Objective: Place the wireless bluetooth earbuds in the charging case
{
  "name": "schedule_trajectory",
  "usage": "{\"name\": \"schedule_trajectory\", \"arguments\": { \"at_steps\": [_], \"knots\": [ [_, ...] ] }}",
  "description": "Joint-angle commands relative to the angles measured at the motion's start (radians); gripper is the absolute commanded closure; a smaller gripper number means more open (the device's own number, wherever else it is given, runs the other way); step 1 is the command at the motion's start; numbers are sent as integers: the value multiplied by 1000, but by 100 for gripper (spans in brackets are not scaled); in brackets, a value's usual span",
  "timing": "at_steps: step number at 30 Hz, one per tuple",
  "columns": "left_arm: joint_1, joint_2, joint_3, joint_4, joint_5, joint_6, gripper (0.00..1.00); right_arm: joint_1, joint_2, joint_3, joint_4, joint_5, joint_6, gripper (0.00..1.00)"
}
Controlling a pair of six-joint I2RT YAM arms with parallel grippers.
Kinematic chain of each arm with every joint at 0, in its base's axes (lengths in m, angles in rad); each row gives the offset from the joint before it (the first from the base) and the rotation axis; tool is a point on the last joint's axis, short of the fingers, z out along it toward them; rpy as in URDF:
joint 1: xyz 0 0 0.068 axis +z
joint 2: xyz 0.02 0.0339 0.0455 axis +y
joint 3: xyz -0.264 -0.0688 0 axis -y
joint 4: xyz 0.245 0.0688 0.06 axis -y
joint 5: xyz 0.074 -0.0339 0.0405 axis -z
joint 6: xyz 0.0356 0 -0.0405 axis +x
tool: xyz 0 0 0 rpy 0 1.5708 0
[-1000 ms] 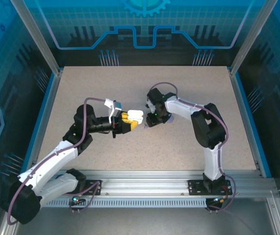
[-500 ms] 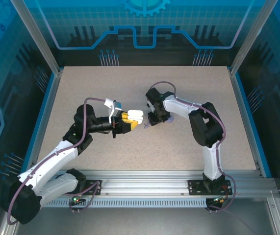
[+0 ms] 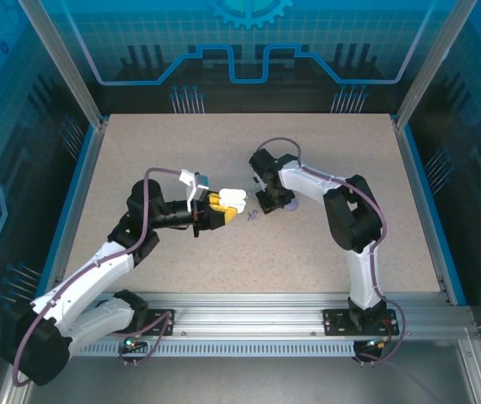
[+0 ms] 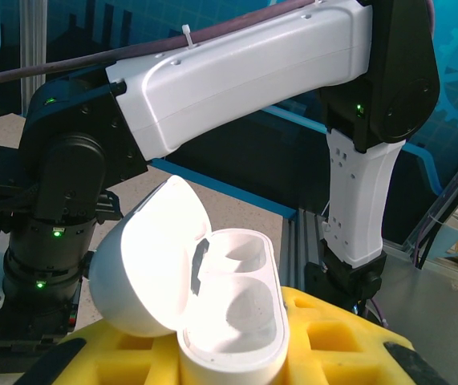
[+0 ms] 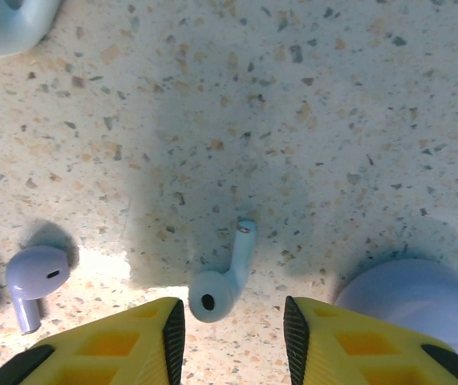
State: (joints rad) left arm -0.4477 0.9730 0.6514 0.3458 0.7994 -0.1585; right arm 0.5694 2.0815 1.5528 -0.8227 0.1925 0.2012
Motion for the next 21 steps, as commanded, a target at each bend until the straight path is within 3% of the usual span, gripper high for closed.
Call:
{"name": "schedule_trajectory", "arguments": {
  "at_steps": [1,4,9,15,21],
  "knots": [
    [6,-14,11,4,-7,9,84,9,-55,10,-1,-87,-15,59],
    [5,-17,13,4,-6,9,84,-1,-82,9,19,-119,-2,59],
    [6,-19,16,2,-6,9,84,-20,-66,44,-3,-66,21,61],
    [5,-22,16,-1,-5,9,84,-41,3,100,-49,27,53,80],
    [6,-25,16,-6,-7,12,84,-54,65,135,-65,41,51,84]
  ]
}}
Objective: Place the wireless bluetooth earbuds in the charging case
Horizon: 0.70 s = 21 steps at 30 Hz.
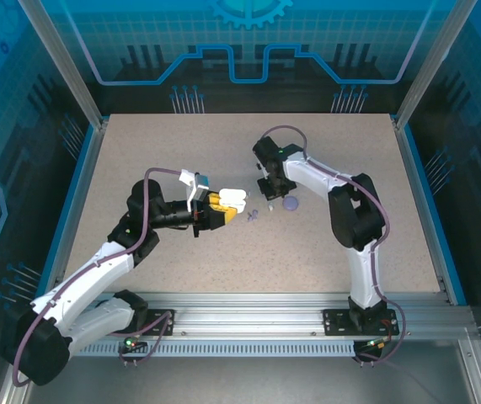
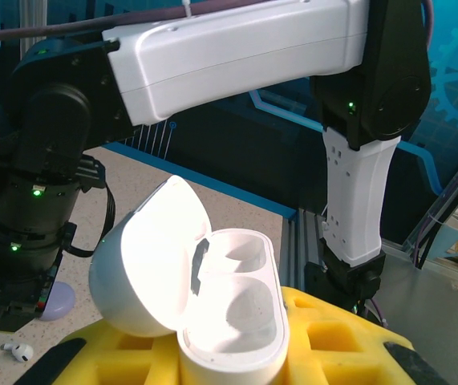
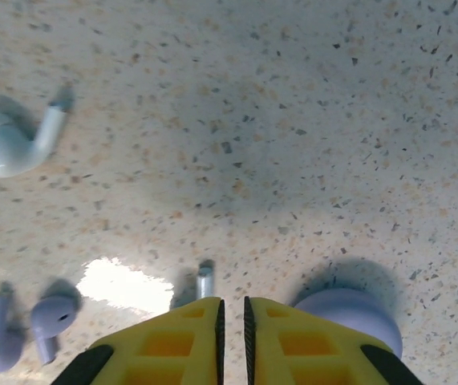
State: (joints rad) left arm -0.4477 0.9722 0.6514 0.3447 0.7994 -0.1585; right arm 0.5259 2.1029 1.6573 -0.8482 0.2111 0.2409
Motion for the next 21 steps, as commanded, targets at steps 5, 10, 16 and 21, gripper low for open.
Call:
{"name": "schedule_trajectory", "arguments": {
  "at_steps": [5,10,16,21],
  "knots": [
    [5,-24,18,-7,-9,14,84,-10,83,50,-45,11,3,84],
    [6,-24,21,-12,-13,18,84,-6,99,49,-45,-26,-14,84],
    [6,-24,21,-13,-14,20,84,10,115,49,-38,-86,-57,83],
    [5,-26,19,-17,-14,20,84,16,127,55,-35,-143,-93,83]
  ]
}}
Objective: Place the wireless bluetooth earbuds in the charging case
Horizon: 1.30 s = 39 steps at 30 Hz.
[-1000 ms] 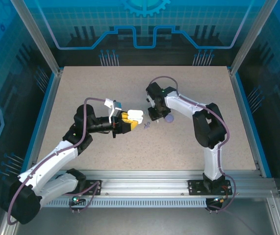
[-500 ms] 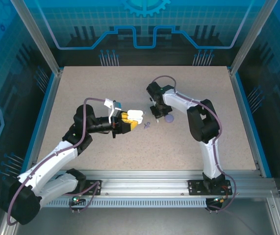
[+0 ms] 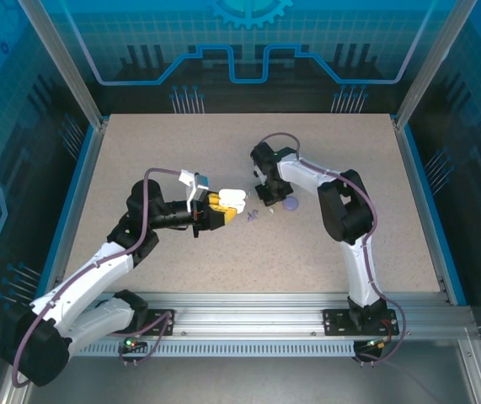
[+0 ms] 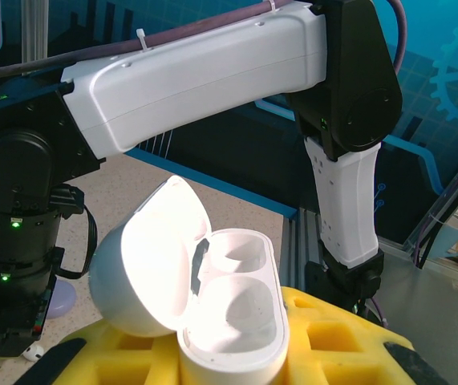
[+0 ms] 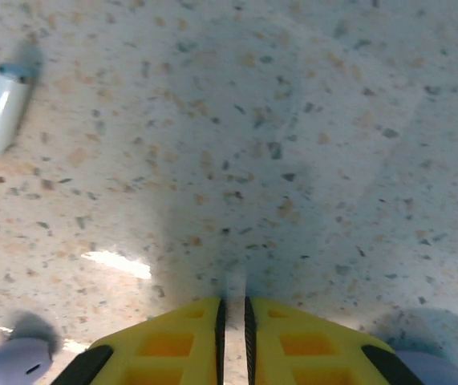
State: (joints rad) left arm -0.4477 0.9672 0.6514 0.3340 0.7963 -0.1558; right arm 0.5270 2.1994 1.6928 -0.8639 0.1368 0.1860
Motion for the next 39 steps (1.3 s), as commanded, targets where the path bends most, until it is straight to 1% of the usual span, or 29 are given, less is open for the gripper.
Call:
{"name": "schedule_trajectory", "arguments": {
  "at_steps": [1,13,22,26,28,32,33,37,39],
  "knots": [
    [6,-22,19,-7,-12,17,84,16,31,20,-20,-76,-48,83],
    [6,-28,19,-21,-20,22,84,45,31,30,-74,-167,-180,83],
    [6,-41,16,-32,-26,27,84,56,0,22,-122,-151,-260,83],
    [6,-41,17,-32,-25,26,84,57,-37,21,-138,-151,-281,80],
    [7,-42,17,-32,-25,26,84,57,-75,10,-122,-165,-274,79],
    [6,-40,17,-29,-26,24,84,56,-169,-34,-52,-197,-220,72],
    [7,-41,17,-28,-26,23,84,55,-187,-43,-39,-191,-202,69],
    [6,-39,17,-26,-25,23,84,48,-233,-79,-12,-124,-89,64],
    [6,-38,18,-23,-23,22,84,42,-245,-106,-5,-101,-12,57]
  ]
}}
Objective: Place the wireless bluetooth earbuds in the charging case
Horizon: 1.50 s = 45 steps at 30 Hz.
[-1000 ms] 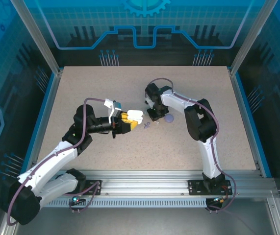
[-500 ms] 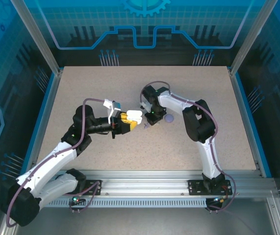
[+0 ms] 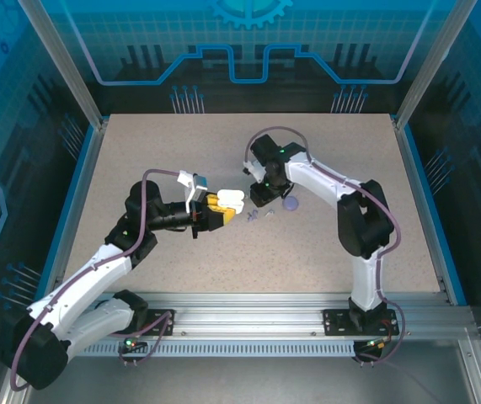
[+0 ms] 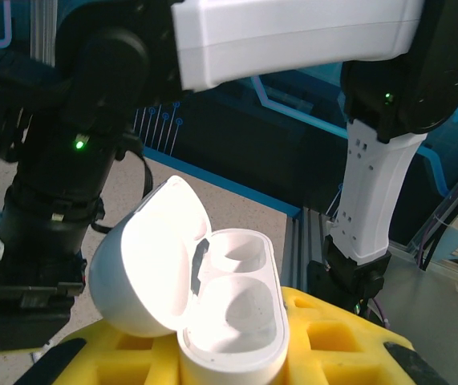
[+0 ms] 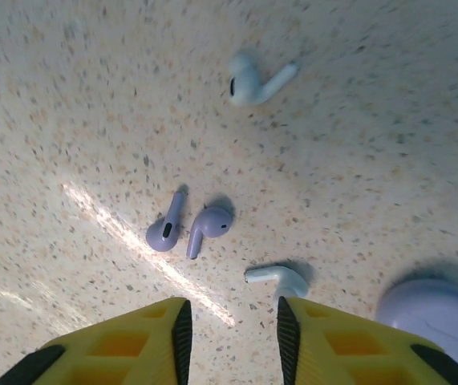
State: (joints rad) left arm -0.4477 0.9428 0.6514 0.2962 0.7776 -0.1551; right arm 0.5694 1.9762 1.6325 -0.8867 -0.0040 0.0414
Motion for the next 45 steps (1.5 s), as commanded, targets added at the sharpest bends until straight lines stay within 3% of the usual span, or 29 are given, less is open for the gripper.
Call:
{"name": "schedule_trajectory", "arguments": {
  "at_steps": [1,4,16,25,38,45],
  "knots": [
    [6,-13,17,15,-5,20,84,-5,-28,-65,31,37,167,56],
    [6,-11,19,15,-3,23,84,-21,-69,-161,121,-15,268,47],
    [6,2,27,21,2,19,84,-34,-103,-329,283,18,529,44],
    [6,5,25,24,4,15,84,-39,-47,-303,286,62,569,52],
    [6,1,20,26,3,15,84,-37,36,-237,238,67,565,53],
    [6,-1,17,26,1,15,84,-29,70,-182,200,71,511,64]
  ]
}}
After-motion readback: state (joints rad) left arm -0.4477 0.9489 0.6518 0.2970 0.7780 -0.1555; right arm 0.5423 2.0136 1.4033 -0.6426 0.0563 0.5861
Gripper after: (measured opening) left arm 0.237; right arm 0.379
